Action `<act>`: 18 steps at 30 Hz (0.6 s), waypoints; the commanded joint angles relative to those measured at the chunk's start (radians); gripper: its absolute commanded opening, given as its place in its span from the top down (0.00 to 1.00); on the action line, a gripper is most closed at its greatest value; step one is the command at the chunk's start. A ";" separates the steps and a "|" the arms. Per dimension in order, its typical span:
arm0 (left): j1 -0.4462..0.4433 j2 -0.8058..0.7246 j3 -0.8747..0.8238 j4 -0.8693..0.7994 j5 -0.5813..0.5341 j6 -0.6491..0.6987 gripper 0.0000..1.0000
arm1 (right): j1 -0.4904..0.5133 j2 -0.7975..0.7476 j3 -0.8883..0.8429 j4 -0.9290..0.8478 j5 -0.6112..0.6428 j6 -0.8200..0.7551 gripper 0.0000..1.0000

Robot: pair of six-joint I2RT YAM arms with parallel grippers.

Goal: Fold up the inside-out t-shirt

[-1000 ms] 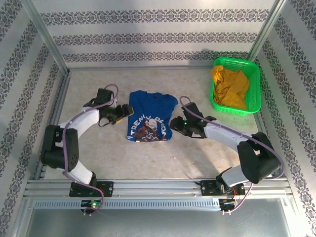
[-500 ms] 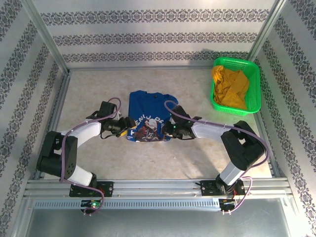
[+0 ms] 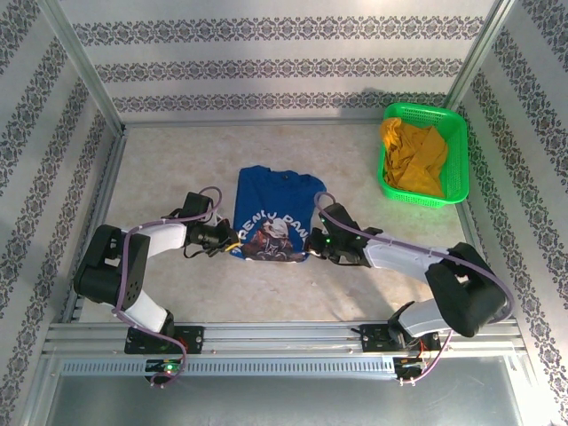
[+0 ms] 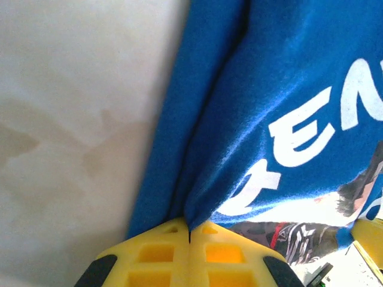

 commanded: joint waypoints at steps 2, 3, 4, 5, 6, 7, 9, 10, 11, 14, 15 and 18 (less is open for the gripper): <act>-0.011 -0.020 -0.030 -0.005 -0.031 0.006 1.00 | 0.022 -0.020 -0.100 -0.008 0.078 0.089 1.00; -0.010 -0.026 -0.036 -0.012 -0.036 0.008 1.00 | 0.023 -0.021 -0.115 -0.010 0.089 0.104 1.00; -0.010 -0.030 -0.043 -0.025 -0.043 0.008 1.00 | 0.022 -0.022 -0.131 -0.021 0.106 0.128 1.00; -0.009 -0.035 -0.046 -0.035 -0.049 0.008 1.00 | 0.020 -0.026 -0.145 -0.030 0.123 0.147 1.00; -0.010 -0.039 -0.049 -0.043 -0.051 0.009 1.00 | 0.014 -0.032 -0.157 -0.031 0.129 0.161 1.00; -0.009 -0.041 -0.050 -0.053 -0.049 0.008 1.00 | 0.002 -0.043 -0.168 -0.026 0.130 0.166 0.97; -0.010 -0.050 -0.046 -0.075 -0.046 0.017 1.00 | -0.024 -0.081 -0.162 -0.027 0.132 0.143 0.66; -0.010 -0.056 -0.037 -0.095 -0.047 0.024 1.00 | -0.044 -0.104 -0.149 -0.037 0.131 0.124 0.61; -0.009 -0.067 -0.023 -0.121 -0.051 0.039 0.89 | -0.073 -0.122 -0.133 -0.048 0.121 0.100 0.59; -0.010 -0.132 0.031 -0.208 -0.092 0.078 0.54 | -0.163 -0.146 -0.063 -0.089 0.085 0.023 0.57; -0.009 -0.155 0.054 -0.237 -0.112 0.094 0.47 | -0.184 -0.141 -0.037 -0.096 0.076 -0.001 0.56; -0.010 -0.200 0.136 -0.300 -0.148 0.133 0.37 | -0.260 -0.066 0.065 -0.104 0.027 -0.069 0.52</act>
